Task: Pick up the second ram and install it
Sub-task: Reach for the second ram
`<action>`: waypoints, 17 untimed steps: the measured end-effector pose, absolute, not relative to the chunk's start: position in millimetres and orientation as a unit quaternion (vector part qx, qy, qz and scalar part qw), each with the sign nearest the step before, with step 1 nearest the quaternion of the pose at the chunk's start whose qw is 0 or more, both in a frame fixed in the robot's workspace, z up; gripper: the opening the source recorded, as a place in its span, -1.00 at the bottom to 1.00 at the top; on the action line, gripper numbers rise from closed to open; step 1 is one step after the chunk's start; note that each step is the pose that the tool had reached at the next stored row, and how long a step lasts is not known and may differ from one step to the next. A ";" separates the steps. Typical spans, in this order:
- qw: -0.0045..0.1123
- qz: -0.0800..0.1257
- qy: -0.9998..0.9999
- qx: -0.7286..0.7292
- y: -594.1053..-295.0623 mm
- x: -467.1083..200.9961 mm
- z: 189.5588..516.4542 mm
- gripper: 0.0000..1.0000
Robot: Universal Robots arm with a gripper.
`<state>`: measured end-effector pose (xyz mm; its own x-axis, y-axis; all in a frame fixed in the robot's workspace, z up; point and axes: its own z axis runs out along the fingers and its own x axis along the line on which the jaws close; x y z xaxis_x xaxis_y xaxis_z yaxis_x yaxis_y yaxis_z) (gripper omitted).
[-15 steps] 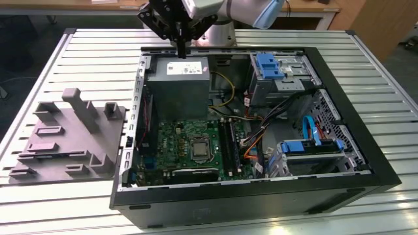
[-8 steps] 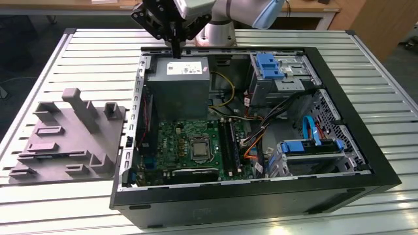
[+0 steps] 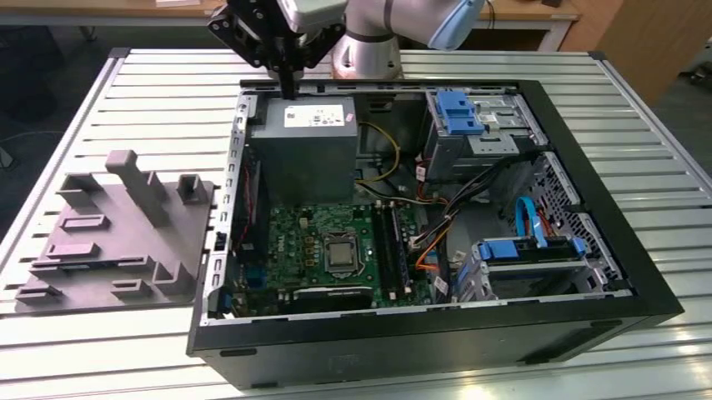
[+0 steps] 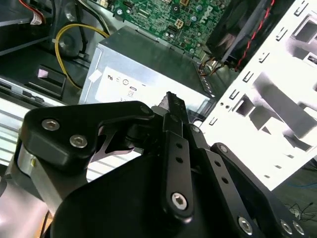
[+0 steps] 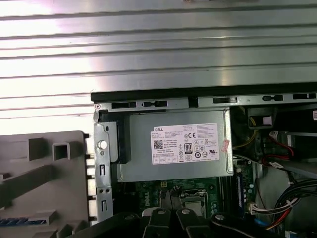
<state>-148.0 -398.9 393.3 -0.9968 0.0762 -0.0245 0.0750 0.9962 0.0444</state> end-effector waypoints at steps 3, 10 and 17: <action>0.013 0.022 0.999 0.038 -398.9 -151.2 393.3 -0.80; 0.013 0.022 0.999 0.038 -398.9 -156.9 393.2 -0.80; 0.013 0.022 0.999 0.038 -399.0 -162.2 393.3 -0.80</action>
